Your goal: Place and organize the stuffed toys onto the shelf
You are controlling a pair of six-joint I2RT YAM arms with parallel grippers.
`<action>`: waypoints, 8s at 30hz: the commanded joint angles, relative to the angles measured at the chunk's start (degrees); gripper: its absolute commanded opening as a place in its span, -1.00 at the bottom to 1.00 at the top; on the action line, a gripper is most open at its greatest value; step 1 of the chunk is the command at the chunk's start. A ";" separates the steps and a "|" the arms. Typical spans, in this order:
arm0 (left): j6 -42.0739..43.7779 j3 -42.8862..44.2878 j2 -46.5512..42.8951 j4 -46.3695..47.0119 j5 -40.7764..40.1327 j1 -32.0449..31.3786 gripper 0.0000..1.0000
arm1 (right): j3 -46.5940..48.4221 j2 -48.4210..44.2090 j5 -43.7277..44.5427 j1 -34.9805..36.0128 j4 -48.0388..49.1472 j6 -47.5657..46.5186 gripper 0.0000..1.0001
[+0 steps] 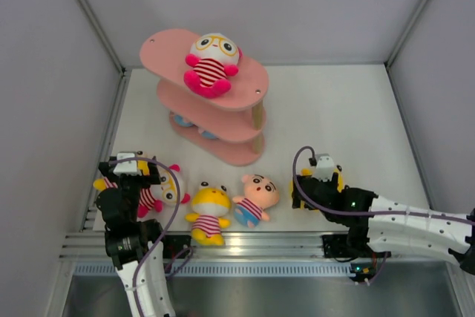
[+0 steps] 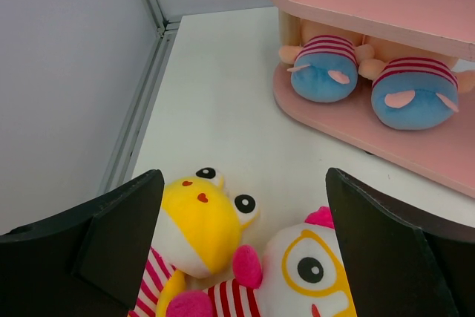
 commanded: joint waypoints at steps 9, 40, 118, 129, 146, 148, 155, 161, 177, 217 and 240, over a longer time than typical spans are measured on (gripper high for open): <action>0.14 -0.29 -0.55 3.28 0.90 0.52 0.93 | 4.28 11.20 3.29 2.44 -0.03 0.56 -0.83; 7.52 39.08 32.59 -25.72 9.34 0.52 0.90 | 79.17 50.46 -6.70 16.97 -13.67 -69.58 -1.00; 16.39 39.09 40.32 -25.81 -3.14 0.52 0.97 | 70.29 64.36 -0.40 4.04 20.09 -76.19 -0.80; 21.94 28.72 44.97 -25.81 -9.90 0.52 0.97 | 74.51 66.73 -2.59 0.17 16.31 -74.43 -0.79; 24.13 26.17 46.12 -29.50 -8.77 1.31 0.97 | 68.12 52.69 7.96 17.82 16.31 -68.73 0.35; 24.04 25.64 45.77 -29.59 -8.50 1.58 0.96 | 60.31 47.35 5.34 21.76 17.97 -63.11 0.49; 23.25 23.01 42.52 -30.29 -9.64 1.58 0.97 | 34.55 34.75 -6.44 31.71 32.55 -51.41 0.74; 23.25 21.60 39.70 -31.87 -9.91 1.58 0.97 | 23.55 37.11 -6.72 35.67 46.00 -45.34 0.74; 23.08 21.42 37.77 -33.99 -6.13 1.58 0.97 | 25.30 53.99 -4.35 31.72 44.87 -33.73 0.48; 27.47 35.39 37.50 -36.62 -23.45 1.67 0.97 | 97.53 72.09 -9.10 5.00 3.38 -80.41 -1.00; 26.33 32.23 40.05 -33.90 -21.51 1.58 0.97 | 104.66 84.14 5.66 -1.77 12.62 -61.78 -1.00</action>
